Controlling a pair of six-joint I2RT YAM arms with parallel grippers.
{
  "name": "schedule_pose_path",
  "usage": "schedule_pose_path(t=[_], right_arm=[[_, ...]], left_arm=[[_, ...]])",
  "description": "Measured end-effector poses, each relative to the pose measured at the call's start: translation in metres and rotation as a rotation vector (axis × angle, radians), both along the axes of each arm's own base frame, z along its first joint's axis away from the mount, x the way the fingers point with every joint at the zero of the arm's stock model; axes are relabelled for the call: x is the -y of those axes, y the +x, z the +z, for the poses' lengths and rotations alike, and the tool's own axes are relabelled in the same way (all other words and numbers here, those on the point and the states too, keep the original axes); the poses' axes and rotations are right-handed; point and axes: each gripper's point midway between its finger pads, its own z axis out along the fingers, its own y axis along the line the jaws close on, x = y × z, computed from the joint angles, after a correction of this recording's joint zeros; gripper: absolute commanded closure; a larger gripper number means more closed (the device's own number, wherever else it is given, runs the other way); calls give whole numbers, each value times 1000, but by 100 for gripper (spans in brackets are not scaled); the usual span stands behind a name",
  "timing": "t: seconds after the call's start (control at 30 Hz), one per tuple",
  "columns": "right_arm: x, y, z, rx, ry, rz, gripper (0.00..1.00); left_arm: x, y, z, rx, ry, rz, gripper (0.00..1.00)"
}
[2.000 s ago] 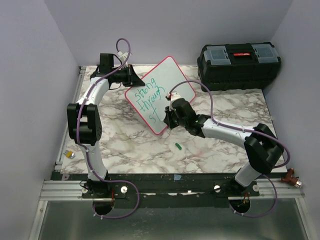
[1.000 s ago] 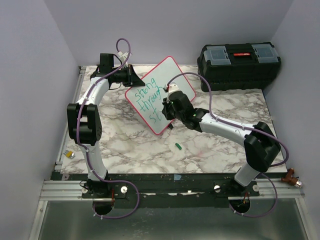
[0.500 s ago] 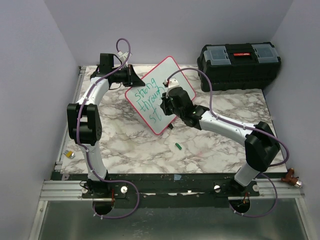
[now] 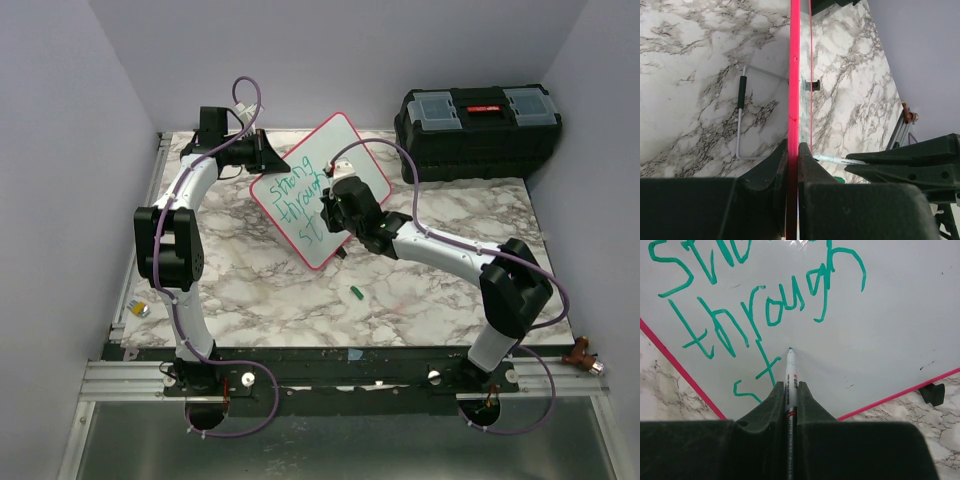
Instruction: Write a sentence on the whiteboard
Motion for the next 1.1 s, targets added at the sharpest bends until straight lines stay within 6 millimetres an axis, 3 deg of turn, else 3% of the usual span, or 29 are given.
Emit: schedule_pose_path(t=[0.7, 1.1], right_arm=[[25, -24, -38, -65, -40, -18, 99], [25, -26, -38, -77, -27, -23, 99]], left_arm=[[-1, 1, -1, 1, -3, 3, 100], [-1, 1, -2, -1, -5, 4, 100]])
